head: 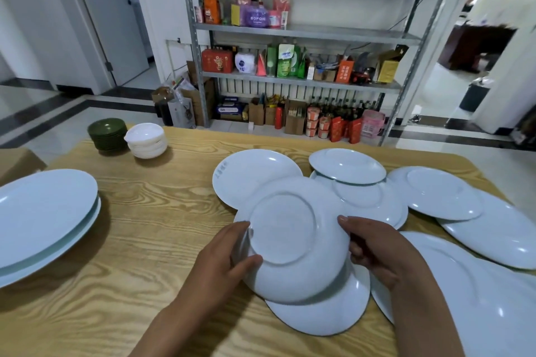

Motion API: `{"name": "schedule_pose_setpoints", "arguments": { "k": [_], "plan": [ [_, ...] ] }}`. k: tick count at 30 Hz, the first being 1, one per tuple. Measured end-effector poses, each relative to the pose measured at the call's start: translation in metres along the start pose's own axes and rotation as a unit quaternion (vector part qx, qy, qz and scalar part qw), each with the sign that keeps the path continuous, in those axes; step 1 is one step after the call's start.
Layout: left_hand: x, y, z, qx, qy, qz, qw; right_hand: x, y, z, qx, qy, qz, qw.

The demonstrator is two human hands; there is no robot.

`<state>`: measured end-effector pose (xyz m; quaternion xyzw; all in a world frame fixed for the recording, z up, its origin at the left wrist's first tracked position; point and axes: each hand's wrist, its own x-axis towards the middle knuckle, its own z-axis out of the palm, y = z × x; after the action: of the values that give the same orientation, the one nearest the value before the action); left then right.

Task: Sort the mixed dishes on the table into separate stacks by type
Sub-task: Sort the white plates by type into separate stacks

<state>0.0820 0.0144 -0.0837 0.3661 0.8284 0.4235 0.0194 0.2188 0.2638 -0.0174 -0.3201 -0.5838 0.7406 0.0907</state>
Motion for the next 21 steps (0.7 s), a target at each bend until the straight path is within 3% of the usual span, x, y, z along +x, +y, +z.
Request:
{"name": "schedule_pose_setpoints", "arguments": {
  "k": [5, 11, 18, 21],
  "plan": [
    [-0.005, 0.005, -0.022, 0.007, 0.024, 0.031, 0.999, -0.01, -0.011, 0.024, 0.043, -0.06, -0.064, 0.995],
    [-0.002, 0.032, -0.075, 0.051, 0.131, 0.112, 0.984, -0.027, -0.029, 0.074, 0.05, -0.081, -0.145, 0.985],
    [0.0, 0.054, -0.14, 0.13, 0.194, 0.172, 0.957, -0.041, -0.046, 0.153, 0.0, -0.1, -0.254, 0.962],
    [-0.006, 0.057, -0.17, 0.161, 0.239, 0.172, 0.942, -0.046, -0.047, 0.186, -0.063, -0.113, -0.337, 0.933]
  ]
}}
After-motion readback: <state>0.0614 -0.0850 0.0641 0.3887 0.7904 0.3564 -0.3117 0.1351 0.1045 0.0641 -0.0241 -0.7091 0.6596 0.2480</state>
